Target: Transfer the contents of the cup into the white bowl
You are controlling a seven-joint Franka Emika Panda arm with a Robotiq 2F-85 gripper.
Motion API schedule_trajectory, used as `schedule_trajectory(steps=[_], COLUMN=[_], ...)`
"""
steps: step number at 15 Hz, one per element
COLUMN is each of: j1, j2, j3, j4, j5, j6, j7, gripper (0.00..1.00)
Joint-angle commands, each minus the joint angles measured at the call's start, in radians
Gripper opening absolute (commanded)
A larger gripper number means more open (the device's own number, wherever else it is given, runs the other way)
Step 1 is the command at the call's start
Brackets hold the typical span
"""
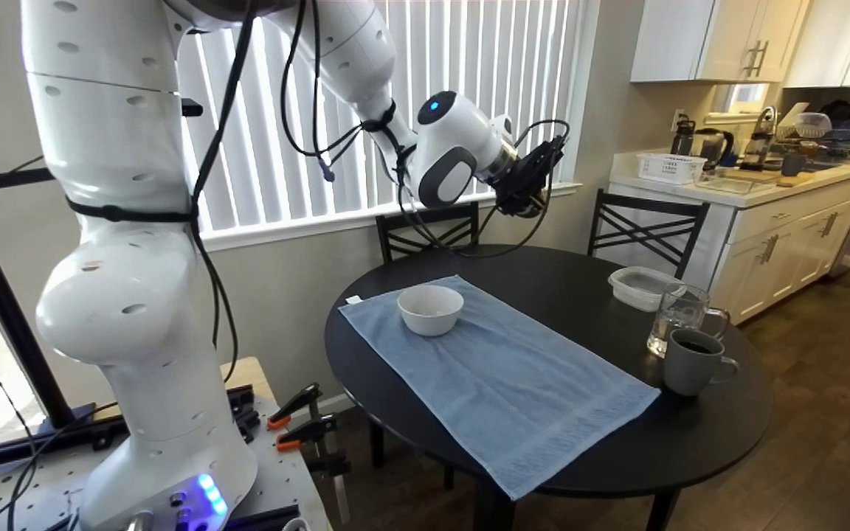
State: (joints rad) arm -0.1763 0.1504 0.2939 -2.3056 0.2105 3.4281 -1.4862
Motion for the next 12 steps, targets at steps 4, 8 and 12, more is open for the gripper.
schedule_trajectory(steps=[4,8,12], j1=[0.194,0.218,0.253], j2=[0.031,0.028,0.019], j3=[-0.167,-0.212,-0.25], j4=[-0.001,-0.012,-0.03], j5=[-0.33,-0.442,-0.417], j6=[-0.015,-0.008,0.051], j7=[0.219,0.271,0.195], gripper=[0.02,0.02,0.02])
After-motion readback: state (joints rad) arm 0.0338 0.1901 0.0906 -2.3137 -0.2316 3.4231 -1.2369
